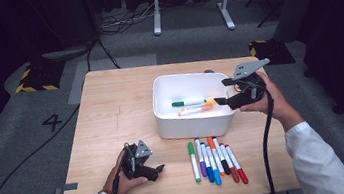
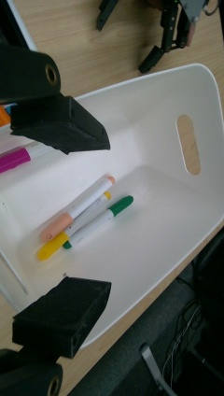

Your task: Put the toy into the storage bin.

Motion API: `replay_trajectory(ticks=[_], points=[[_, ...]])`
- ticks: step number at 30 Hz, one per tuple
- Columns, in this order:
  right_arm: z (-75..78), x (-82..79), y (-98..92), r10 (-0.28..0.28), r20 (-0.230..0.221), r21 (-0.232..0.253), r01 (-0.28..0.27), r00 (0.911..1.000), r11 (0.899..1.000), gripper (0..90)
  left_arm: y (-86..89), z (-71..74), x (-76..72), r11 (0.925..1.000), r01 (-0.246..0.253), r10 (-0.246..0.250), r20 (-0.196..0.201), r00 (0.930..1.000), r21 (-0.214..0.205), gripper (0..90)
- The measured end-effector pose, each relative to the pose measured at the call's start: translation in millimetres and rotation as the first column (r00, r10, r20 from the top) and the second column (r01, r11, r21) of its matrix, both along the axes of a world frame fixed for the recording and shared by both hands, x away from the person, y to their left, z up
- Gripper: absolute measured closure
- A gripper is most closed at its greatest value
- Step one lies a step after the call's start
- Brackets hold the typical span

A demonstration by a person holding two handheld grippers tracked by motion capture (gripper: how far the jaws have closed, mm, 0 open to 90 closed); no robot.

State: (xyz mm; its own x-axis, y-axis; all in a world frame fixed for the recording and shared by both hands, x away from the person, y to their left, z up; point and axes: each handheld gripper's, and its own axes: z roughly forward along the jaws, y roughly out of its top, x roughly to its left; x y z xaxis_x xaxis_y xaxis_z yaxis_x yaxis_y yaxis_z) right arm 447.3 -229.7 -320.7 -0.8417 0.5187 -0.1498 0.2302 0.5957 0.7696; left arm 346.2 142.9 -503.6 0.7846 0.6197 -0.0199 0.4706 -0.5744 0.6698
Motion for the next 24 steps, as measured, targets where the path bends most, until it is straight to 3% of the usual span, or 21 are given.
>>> replay_trajectory(ticks=[7,12,14,24], points=[[3.6,-19.5,-24.9,-0.041,0.042,0.022,0.040,0.9983,0.999,24.3,0.0,0.0,0.0,1.0000,0.000,0.000,0.000,1.0000,0.000,9.1],[-4.5,-40.6,-42.0,-0.078,0.074,0.021,0.077,0.9942,0.997,24.4,0.0,0.0,0.0,1.0000,0.000,0.000,0.000,1.0000,0.001,9.1],[-13.4,-52.1,-49.1,-0.084,0.087,0.030,0.081,0.9927,0.996,24.6,0.0,0.0,0.0,1.0000,0.000,0.000,0.000,1.0000,0.000,9.1],[-65.4,-90.4,-73.4,-0.115,0.036,0.030,0.114,0.9927,0.993,25.2,0.0,0.0,-0.1,1.0000,0.000,0.000,0.001,1.0000,0.000,9.1]])
